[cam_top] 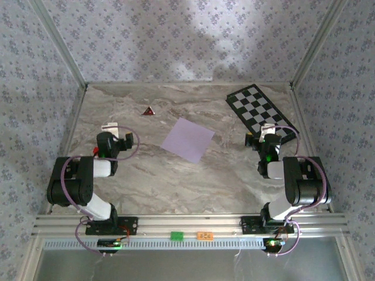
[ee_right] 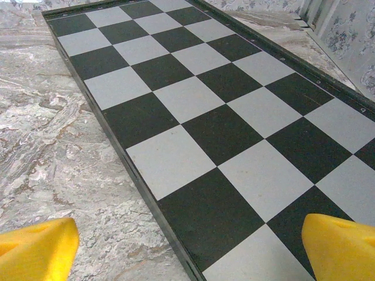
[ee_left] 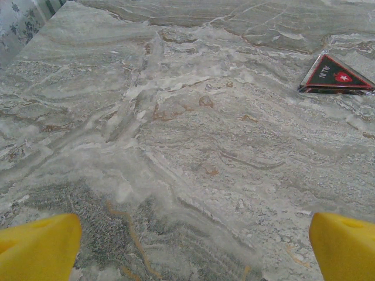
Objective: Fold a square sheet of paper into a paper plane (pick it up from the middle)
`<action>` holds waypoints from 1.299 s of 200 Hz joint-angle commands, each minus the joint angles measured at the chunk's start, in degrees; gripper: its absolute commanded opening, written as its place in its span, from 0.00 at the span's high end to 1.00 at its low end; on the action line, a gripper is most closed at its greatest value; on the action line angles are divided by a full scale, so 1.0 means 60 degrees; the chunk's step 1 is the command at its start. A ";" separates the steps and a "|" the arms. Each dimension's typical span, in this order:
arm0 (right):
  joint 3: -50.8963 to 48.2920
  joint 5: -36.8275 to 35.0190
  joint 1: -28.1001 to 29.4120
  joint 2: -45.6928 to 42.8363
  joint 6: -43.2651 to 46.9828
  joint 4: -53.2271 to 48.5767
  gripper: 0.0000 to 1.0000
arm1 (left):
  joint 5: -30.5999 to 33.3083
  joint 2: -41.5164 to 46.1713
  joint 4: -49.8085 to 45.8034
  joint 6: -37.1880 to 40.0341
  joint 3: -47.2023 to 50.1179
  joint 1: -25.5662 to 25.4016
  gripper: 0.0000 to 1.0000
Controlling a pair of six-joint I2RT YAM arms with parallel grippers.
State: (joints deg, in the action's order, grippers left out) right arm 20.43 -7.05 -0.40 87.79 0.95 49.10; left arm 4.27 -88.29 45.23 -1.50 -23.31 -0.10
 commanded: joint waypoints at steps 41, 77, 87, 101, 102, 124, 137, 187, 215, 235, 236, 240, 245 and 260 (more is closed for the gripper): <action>0.0001 0.0360 -0.0077 -0.0022 0.0032 0.0285 0.00 | -0.1383 0.0036 0.0284 0.0053 -0.0045 0.0456 0.00; -0.0507 0.0459 0.0053 -0.0187 0.0284 0.1164 0.00 | -0.1241 0.0073 0.0332 0.0137 -0.0012 0.0337 0.00; -0.0475 0.0459 0.0060 -0.0181 0.0296 0.1090 0.00 | -0.1555 0.0187 0.0307 0.0273 0.0006 0.0323 0.00; -0.0489 0.0302 0.0110 -0.0262 0.0316 0.1081 0.00 | -0.1719 0.0705 0.0047 0.0396 0.0108 0.0282 0.00; -0.0482 0.0292 0.0118 -0.0276 0.0313 0.1063 0.00 | -0.1721 0.0745 0.0026 0.0404 0.0114 0.0281 0.00; -0.0405 -0.0099 0.0271 -0.1007 0.0369 0.0259 0.00 | -0.1763 0.1914 -0.1704 0.0433 -0.0123 0.0280 0.00; 0.0082 -0.0177 0.0256 -0.1723 0.0181 -0.1405 0.00 | -0.1944 0.2224 -0.2902 0.0867 -0.0469 0.0271 0.00; 0.2729 0.1709 0.0404 -0.2903 -0.1519 -0.7257 0.00 | -0.1789 0.3575 -0.3490 0.0014 -0.0374 0.0275 0.00; 0.4049 0.4984 0.0190 -0.2301 -0.3809 -0.8327 0.00 | 0.0918 0.4998 -0.5375 -0.3180 -0.0748 0.0287 0.00; 0.3879 0.7209 0.0098 -0.1485 -0.6308 -0.6838 0.00 | 0.2407 0.5601 -0.7872 -0.5720 -0.1386 0.0630 0.00; 0.3870 0.7261 0.0105 -0.1430 -0.6463 -0.6734 0.00 | 0.2408 0.5610 -0.7977 -0.5760 -0.1431 0.0660 0.00; 0.3856 0.7496 0.0192 -0.1230 -0.6885 -0.6399 0.00 | 0.2374 0.5599 -0.8356 -0.5849 -0.1603 0.0732 0.00; 0.3891 0.7673 0.0371 -0.1002 -0.7209 -0.6078 0.00 | 0.2347 0.5548 -0.8760 -0.5979 -0.1814 0.0811 0.00; 0.4455 0.6615 0.1544 -0.0535 -0.6817 -0.6769 0.00 | 0.1758 0.5199 -0.9702 -0.5703 -0.2489 0.0903 0.00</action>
State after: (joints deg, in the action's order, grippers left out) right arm 44.14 27.27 1.78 80.47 -29.78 10.92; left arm 11.94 -55.55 3.18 -27.11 -31.83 4.10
